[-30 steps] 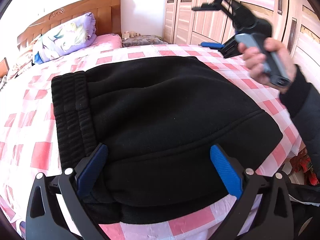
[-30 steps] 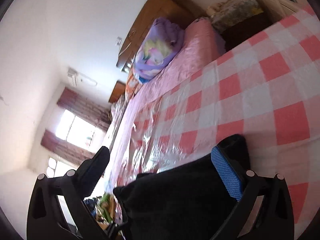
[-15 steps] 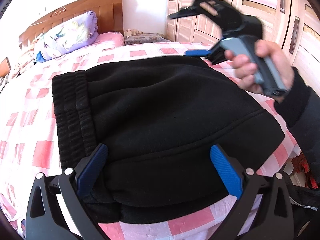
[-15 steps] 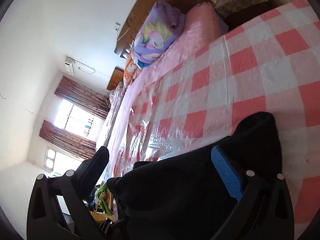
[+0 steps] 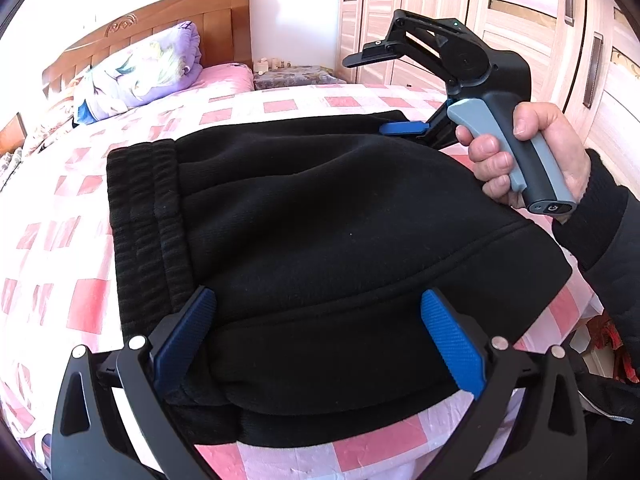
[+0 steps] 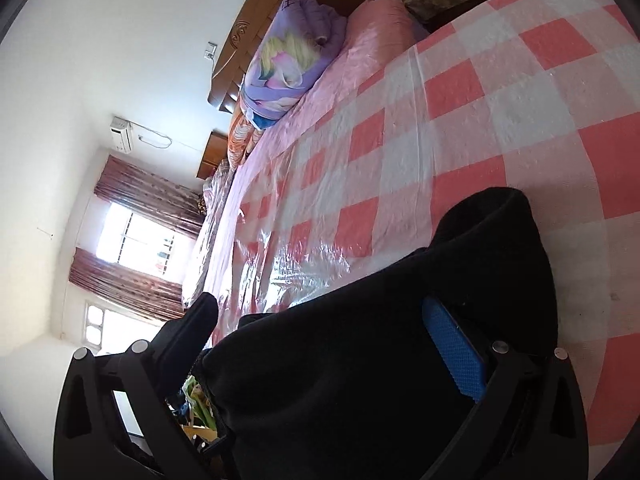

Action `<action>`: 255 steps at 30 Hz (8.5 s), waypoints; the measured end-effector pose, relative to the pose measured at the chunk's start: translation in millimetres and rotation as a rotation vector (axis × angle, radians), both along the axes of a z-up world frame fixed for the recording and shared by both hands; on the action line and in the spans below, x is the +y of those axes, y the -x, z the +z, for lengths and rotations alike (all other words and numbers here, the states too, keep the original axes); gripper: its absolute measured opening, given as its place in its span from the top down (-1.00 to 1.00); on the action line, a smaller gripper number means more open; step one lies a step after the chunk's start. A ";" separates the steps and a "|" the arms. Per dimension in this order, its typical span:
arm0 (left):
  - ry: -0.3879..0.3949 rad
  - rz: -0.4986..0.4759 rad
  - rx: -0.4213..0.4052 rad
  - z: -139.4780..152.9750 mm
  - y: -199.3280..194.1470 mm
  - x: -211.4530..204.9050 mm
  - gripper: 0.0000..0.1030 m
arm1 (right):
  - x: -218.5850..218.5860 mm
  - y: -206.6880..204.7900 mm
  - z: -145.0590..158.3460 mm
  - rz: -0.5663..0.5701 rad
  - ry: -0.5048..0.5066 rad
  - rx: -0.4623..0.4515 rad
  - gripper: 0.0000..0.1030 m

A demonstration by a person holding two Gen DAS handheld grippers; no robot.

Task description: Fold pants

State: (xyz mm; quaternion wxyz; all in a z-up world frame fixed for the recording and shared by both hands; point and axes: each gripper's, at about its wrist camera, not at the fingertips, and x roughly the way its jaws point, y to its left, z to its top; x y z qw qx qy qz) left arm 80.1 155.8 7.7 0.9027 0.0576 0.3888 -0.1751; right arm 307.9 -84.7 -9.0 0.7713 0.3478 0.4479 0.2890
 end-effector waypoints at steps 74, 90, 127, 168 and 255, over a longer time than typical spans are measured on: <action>-0.096 -0.430 0.328 -10.2 -227.4 -197.7 -0.96 | 37.2 177.6 26.6 0.340 0.113 -0.351 -0.92; 0.118 -0.245 0.026 35.0 -227.5 -129.9 -0.82 | 38.1 182.3 29.8 0.325 0.118 -0.357 -0.92; -0.015 -0.059 0.034 16.0 -99.1 25.8 -0.97 | 59.8 232.2 68.3 0.485 0.333 -0.541 -0.92; -0.010 0.055 -0.005 -5.4 -48.7 26.8 -0.97 | 5.2 29.4 37.8 0.143 0.198 -0.131 -0.92; 0.018 0.485 -0.141 -1.3 90.8 -0.5 -0.97 | 41.6 305.0 22.2 -0.062 0.749 -0.359 -0.92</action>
